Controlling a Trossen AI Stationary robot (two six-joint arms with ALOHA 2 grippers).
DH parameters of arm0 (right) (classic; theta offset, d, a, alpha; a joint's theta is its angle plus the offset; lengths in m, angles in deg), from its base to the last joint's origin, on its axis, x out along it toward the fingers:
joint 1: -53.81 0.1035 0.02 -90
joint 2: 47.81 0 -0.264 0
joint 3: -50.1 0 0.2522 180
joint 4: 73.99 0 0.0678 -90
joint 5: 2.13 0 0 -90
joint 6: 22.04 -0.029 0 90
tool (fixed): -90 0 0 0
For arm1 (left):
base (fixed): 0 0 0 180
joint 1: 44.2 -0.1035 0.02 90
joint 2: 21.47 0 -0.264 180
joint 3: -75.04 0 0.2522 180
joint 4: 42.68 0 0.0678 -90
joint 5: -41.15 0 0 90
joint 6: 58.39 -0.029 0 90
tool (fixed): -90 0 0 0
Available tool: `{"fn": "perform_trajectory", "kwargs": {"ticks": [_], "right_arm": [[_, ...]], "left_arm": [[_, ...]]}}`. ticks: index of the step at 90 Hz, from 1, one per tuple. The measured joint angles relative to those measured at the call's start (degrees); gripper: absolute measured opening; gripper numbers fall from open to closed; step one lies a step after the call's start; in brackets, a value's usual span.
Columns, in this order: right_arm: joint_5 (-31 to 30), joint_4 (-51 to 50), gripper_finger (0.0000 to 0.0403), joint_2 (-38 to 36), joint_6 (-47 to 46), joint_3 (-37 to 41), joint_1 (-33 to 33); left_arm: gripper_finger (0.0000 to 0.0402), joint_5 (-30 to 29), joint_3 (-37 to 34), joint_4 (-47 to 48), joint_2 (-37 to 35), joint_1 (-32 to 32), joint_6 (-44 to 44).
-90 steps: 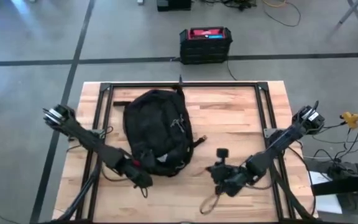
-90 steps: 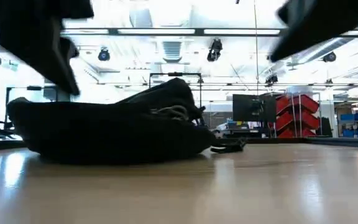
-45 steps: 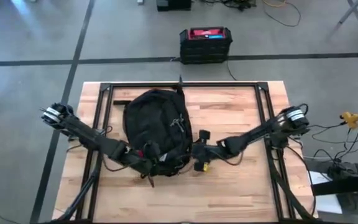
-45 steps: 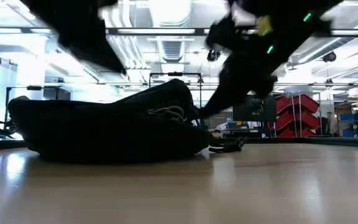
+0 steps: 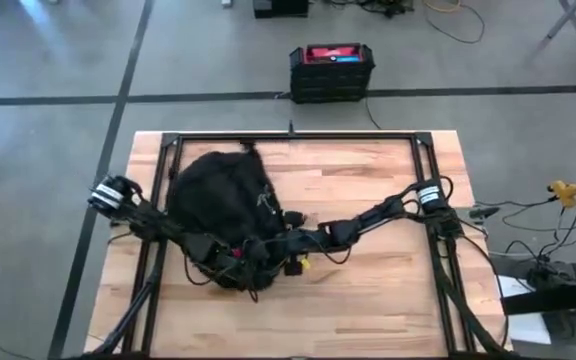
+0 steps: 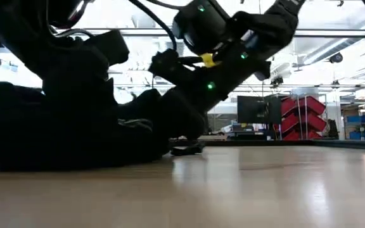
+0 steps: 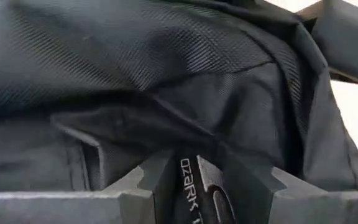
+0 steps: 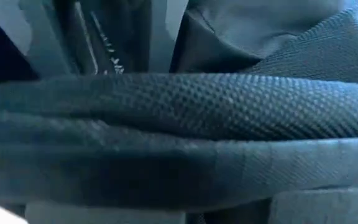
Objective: Unpack backpack
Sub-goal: Close the black backpack
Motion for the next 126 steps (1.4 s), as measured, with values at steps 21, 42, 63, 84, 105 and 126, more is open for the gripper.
{"fn": "perform_trajectory", "kwargs": {"ticks": [21,42,63,84,105,126], "right_arm": [[2.40,-10.94,0.0002,-4.86,0.88,0.50,2.47],[6.71,-10.72,0.0084,-10.97,1.27,0.53,9.11],[6.30,-3.86,0.0184,-6.42,3.65,0.69,11.41],[1.28,-0.20,0.0182,-0.81,4.00,-2.43,10.33],[3.48,-1.69,0.0087,4.62,3.43,-8.70,10.12],[-0.72,-10.31,0.0011,4.62,3.47,-13.03,10.70]], "left_arm": [[0.0117,4.09,1.82,10.00,-6.79,1.96,-1.37],[0.0117,3.44,2.21,11.21,-12.49,3.37,-0.14],[0.0117,2.69,2.21,9.19,-12.64,4.62,1.91],[0.0117,2.20,2.21,9.07,-11.40,6.57,5.35],[0.0117,2.32,2.19,9.04,-8.69,7.27,8.14],[0.0117,1.20,2.20,9.35,-8.41,9.86,11.79]]}}
